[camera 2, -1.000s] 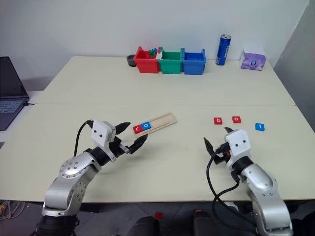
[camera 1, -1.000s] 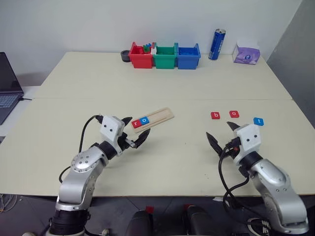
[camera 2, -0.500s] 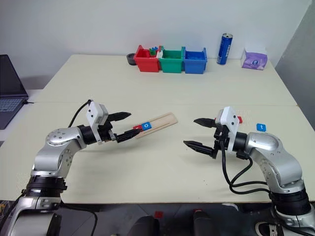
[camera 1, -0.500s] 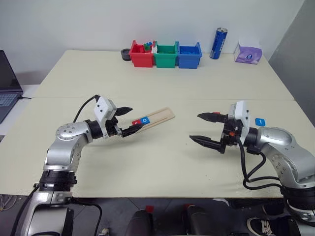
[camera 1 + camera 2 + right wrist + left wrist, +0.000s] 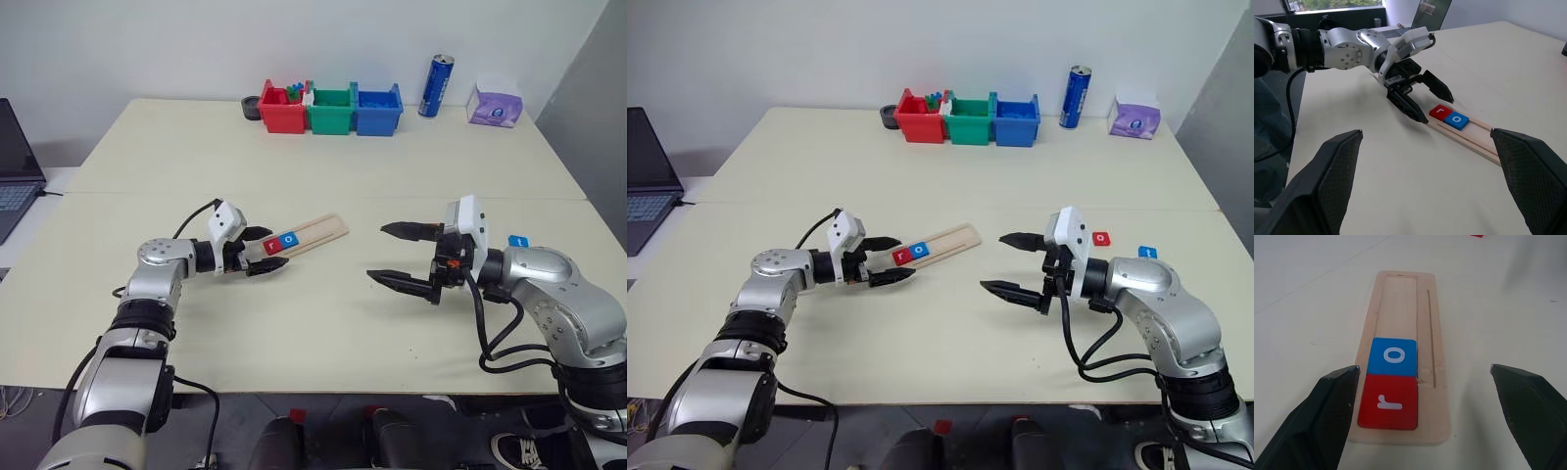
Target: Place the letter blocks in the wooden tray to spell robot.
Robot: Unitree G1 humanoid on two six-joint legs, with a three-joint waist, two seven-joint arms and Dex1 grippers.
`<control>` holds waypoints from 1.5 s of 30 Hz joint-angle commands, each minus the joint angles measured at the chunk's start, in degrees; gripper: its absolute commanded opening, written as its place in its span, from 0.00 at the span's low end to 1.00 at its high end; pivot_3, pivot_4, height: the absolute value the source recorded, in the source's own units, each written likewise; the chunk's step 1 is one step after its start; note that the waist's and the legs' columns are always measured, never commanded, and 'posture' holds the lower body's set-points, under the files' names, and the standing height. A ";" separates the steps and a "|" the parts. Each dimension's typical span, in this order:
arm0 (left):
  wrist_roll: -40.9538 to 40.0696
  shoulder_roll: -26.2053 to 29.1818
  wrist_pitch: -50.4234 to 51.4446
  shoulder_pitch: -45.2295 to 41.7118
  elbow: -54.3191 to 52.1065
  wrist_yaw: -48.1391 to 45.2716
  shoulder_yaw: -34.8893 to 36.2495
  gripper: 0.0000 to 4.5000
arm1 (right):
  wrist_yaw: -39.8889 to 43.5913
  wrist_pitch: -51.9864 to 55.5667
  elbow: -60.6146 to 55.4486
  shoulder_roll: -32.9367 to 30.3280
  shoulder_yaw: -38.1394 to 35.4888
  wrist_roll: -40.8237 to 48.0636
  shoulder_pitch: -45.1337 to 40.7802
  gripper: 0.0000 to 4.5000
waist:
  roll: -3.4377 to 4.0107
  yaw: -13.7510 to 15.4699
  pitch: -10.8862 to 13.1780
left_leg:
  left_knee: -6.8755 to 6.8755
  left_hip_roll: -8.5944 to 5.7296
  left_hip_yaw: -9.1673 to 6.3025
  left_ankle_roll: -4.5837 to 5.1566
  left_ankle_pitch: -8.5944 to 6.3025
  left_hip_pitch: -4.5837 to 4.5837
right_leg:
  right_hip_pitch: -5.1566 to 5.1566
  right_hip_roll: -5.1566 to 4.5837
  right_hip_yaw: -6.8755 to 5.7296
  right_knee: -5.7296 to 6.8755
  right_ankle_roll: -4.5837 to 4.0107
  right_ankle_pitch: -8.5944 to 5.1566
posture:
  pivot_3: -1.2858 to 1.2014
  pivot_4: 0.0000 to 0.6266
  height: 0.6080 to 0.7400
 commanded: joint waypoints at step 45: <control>9.57 -7.37 -8.88 -8.96 18.30 2.95 0.74 1.00 | -11.31 4.08 -7.18 0.99 -1.12 3.13 2.15 0.99 | -0.04 0.83 -0.05 | 0.13 -0.07 -0.01 0.00 0.01 0.16 | 0.06 -0.02 -0.07 0.43 0.00 0.00 | 0.52 0.24 1.00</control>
